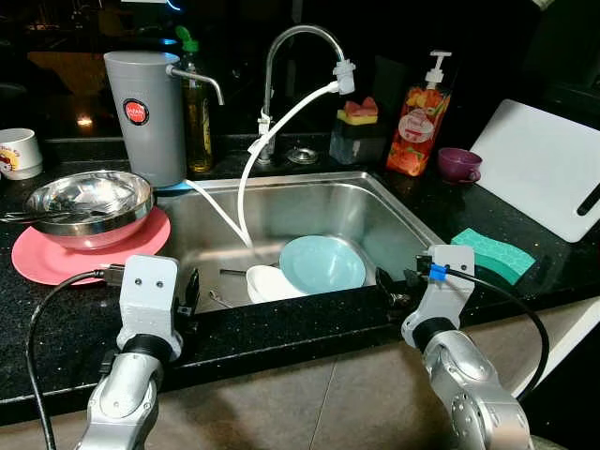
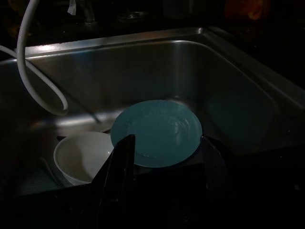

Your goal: Kitchen organization

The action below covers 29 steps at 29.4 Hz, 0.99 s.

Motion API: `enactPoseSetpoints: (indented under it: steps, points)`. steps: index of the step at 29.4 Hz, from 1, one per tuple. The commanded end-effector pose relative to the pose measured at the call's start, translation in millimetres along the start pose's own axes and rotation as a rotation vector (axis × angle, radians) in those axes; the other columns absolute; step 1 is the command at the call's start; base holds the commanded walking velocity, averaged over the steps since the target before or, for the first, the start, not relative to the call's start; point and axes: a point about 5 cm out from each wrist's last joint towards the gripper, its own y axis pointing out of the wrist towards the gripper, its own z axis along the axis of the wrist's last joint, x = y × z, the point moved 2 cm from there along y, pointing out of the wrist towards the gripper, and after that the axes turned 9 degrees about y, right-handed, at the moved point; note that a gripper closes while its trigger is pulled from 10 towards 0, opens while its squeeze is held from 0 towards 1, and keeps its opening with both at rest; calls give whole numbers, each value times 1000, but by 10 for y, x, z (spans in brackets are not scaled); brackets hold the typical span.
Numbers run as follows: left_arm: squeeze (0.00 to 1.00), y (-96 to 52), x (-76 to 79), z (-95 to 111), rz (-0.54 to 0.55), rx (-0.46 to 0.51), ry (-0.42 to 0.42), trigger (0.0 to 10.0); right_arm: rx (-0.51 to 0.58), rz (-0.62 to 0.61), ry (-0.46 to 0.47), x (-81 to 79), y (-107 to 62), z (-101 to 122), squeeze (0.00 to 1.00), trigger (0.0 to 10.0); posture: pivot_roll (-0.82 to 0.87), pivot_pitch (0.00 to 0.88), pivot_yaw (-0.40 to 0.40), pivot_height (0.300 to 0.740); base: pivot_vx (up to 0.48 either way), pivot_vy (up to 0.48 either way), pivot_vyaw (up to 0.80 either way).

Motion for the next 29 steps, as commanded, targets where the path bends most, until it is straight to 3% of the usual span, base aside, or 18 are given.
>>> enactPoseSetpoints:
  steps: [1, 29]
  points:
    - [0, -1, 22, -63, -17, -25, 17, 10000, 0, -12, 5, 28, -5, -16, 0, 10000, 106, 95, -77, 740, 0, 0, 0]
    - [0, 27, 28, -54, -20, -16, 19, 10000, 12, -22, 9, 44, 7, 8, 0, 10000, 106, 91, -79, 740, 0, 0, 0]
